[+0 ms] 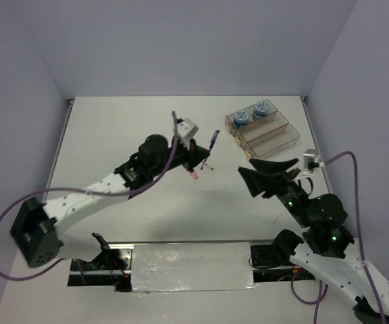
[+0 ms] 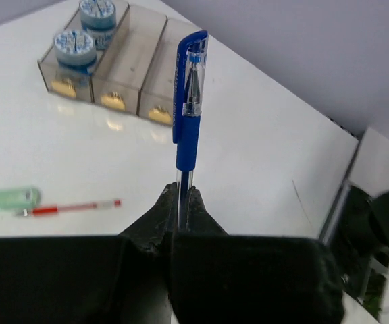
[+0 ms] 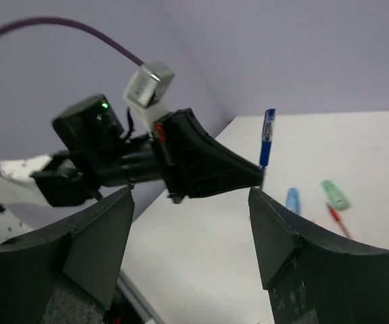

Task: Sort the stationery into containers
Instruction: Place the pen in the storage box.

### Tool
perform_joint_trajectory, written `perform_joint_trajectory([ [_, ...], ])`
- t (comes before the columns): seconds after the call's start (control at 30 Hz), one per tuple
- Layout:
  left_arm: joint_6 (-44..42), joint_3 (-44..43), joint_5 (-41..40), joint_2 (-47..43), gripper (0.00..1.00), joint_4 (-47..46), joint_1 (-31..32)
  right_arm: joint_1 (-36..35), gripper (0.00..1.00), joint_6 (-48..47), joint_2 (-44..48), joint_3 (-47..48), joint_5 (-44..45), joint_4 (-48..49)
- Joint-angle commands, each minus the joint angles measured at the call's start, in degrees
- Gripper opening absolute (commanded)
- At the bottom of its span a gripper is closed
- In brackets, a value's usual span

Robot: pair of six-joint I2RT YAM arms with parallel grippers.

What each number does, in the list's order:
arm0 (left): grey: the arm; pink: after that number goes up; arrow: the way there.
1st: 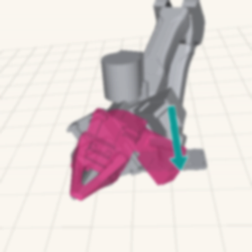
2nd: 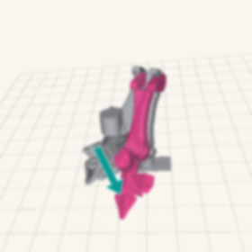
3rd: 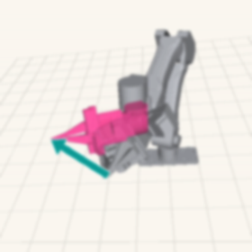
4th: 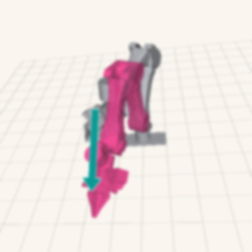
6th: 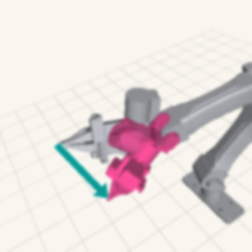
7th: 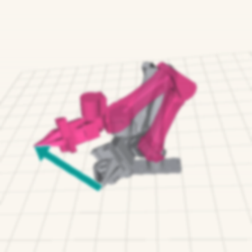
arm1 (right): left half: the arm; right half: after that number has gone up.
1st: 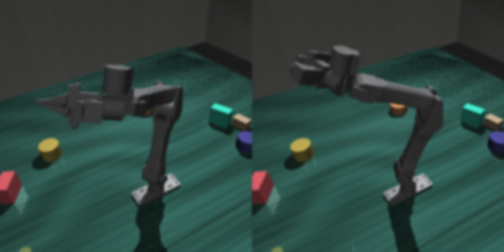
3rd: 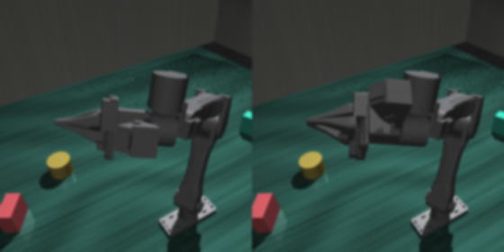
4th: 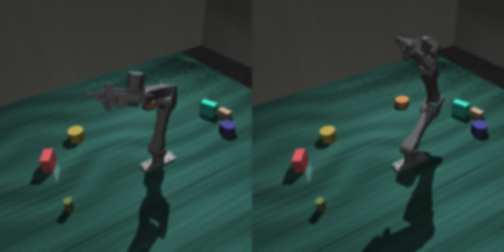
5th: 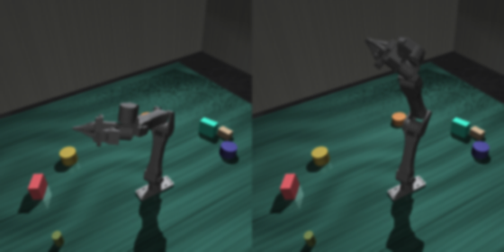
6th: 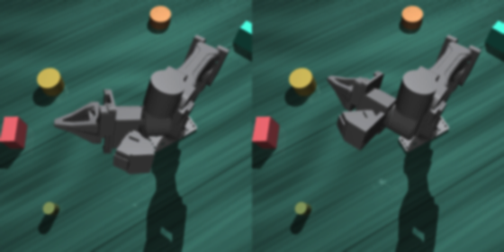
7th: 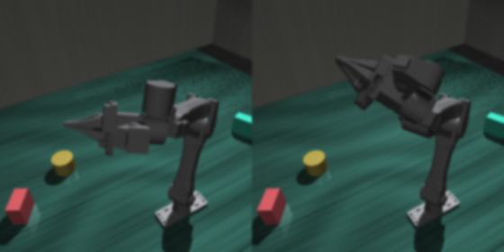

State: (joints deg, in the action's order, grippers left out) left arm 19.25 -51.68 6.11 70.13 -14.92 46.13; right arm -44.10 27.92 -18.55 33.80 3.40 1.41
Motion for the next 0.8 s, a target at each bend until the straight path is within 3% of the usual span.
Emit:
perform_joint_trajectory([
  [0.0,-7.9,-11.2,2.8,14.4,0.00,-6.9,-1.1,0.2,0.76,-1.0,5.0,8.7,16.5,-20.2],
  [0.23,-15.3,-40.5,15.7,43.0,0.00,-10.7,-2.4,0.2,0.76,-1.6,8.7,14.0,15.9,-30.3],
  [0.53,-20.5,-75.7,9.5,71.3,0.00,-7.4,-2.4,0.2,0.76,0.9,13.3,8.9,11.7,-31.3],
  [0.77,-19.7,-82.9,7.2,81.0,0.04,-10.1,-3.4,0.2,0.76,-0.1,11.9,9.6,9.7,-31.6],
])
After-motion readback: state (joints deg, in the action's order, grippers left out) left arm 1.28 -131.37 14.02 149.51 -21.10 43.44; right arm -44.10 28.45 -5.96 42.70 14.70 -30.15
